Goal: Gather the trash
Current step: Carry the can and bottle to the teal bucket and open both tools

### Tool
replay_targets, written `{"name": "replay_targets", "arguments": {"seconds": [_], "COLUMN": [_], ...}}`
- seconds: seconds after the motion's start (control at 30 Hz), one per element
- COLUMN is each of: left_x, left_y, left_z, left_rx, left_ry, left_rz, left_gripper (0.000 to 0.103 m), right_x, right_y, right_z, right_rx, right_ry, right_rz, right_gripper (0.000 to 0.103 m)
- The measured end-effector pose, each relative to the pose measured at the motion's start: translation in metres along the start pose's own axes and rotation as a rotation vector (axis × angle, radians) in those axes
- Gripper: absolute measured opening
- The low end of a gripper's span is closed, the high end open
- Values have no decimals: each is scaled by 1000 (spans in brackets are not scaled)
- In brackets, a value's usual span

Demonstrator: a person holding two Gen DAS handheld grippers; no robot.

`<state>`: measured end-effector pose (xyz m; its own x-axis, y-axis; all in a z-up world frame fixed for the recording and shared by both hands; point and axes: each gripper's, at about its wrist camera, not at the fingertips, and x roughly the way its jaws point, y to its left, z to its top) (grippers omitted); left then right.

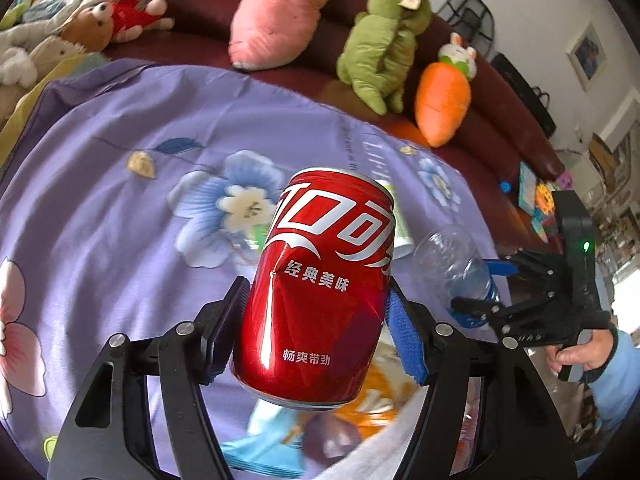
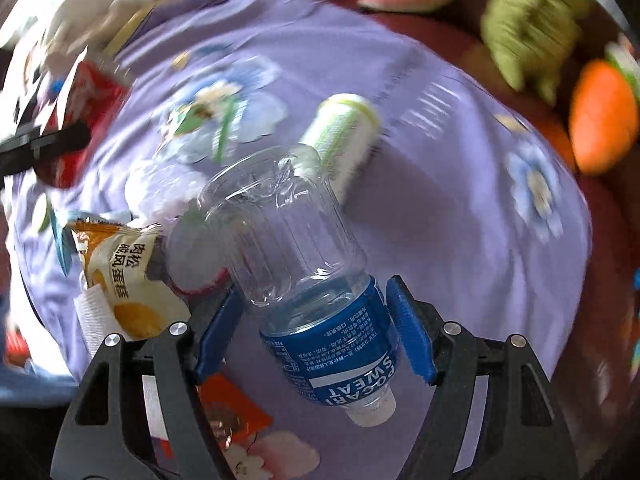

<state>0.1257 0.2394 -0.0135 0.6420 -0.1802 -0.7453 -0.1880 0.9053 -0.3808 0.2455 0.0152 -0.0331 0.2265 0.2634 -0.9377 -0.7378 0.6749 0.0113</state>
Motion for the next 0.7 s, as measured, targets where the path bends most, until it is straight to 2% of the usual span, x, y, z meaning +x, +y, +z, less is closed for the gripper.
{"name": "replay_targets", "arguments": {"seconds": [0.2,0.4,0.7], "left_x": [-3,15,69], "left_y": [-58,-132,-259], "left_z": [-3,-17,-57], "left_rx": [91,204,387], "left_ry": [-6,49,177], "left_rz": [-47,-119,-236], "left_gripper": [68,68,68], "right_x": [-27,-63,-112], "right_y": [-51,-103,-201], "right_z": [-42,-107,-244], "right_rx": [235,447,773], "right_ry": [-55,-131,-195], "right_rz": [29,55,-37], "right_gripper": [69,69,69]}}
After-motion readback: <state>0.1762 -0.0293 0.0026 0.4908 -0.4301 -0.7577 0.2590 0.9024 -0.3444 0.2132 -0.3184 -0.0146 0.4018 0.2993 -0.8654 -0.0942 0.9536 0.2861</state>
